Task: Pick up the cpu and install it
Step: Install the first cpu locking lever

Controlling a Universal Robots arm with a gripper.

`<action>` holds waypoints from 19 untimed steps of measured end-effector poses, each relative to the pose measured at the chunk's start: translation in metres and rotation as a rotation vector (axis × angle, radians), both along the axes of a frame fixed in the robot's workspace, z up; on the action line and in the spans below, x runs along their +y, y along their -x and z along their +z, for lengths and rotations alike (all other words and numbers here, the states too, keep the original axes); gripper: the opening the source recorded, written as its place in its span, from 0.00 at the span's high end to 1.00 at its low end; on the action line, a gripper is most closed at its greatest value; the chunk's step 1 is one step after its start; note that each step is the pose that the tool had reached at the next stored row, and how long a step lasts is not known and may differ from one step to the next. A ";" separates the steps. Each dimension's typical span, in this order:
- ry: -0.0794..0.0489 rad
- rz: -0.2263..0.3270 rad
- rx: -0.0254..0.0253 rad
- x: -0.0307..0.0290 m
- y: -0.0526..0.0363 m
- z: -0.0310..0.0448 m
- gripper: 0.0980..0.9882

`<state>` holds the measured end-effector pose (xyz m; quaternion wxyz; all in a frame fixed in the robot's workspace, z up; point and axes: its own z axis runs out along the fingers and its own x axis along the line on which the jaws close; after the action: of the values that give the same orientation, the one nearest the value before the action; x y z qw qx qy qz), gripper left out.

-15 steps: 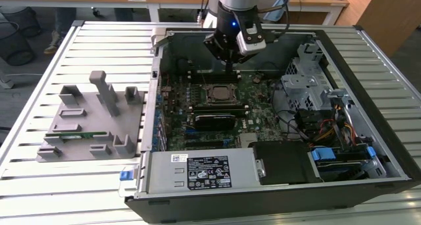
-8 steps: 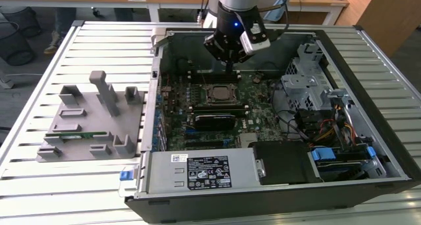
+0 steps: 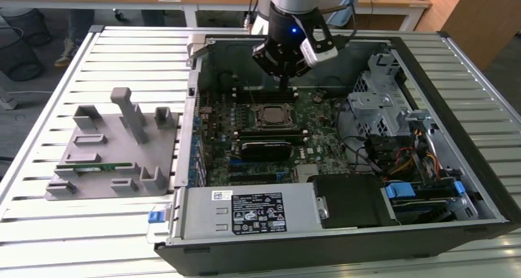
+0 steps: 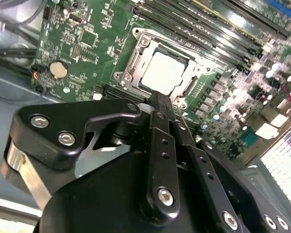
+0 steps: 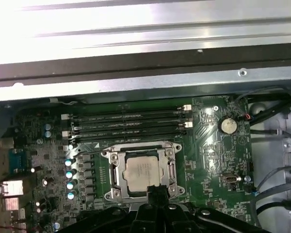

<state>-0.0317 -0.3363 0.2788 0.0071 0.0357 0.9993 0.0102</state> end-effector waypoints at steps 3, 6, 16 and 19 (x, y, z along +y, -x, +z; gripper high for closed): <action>0.000 0.049 0.0001 0.0000 0.0002 -0.0002 0.99; 0.000 0.060 0.0001 0.0000 0.0083 -0.0008 0.99; 0.000 0.060 -0.0001 0.0000 0.0452 -0.0024 0.99; 0.000 0.061 -0.0001 0.0000 0.0511 -0.0033 0.99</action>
<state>-0.0828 -0.3363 0.2756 0.0068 0.0053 0.9999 0.0104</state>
